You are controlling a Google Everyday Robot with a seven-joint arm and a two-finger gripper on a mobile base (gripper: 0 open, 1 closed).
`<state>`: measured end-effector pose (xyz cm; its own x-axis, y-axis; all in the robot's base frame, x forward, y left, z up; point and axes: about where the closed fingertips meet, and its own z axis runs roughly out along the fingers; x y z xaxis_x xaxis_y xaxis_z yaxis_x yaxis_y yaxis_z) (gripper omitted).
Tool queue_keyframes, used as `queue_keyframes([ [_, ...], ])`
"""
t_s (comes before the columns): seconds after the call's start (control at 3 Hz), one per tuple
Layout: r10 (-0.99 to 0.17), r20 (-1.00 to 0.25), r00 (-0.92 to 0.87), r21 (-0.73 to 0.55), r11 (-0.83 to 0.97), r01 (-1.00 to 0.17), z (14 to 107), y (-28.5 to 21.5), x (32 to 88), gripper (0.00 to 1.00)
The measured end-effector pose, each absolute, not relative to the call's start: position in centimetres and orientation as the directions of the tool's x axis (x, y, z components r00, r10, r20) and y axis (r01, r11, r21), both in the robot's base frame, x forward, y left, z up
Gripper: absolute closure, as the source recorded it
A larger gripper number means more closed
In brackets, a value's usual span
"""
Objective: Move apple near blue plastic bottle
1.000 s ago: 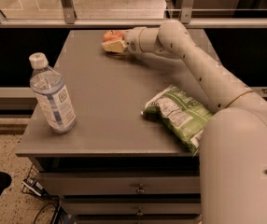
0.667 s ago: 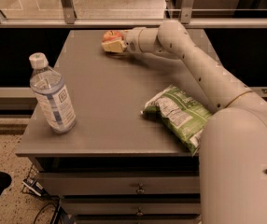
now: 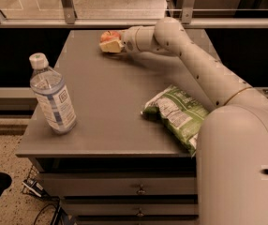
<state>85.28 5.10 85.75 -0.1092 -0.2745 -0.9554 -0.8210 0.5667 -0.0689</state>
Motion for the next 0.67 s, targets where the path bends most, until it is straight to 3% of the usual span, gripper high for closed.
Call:
queue_keyframes([
  [0.67, -0.339, -0.936, -0.096, -0.116, 0.554, -0.824, 91.8, 2.6, 80.3, 1.0],
])
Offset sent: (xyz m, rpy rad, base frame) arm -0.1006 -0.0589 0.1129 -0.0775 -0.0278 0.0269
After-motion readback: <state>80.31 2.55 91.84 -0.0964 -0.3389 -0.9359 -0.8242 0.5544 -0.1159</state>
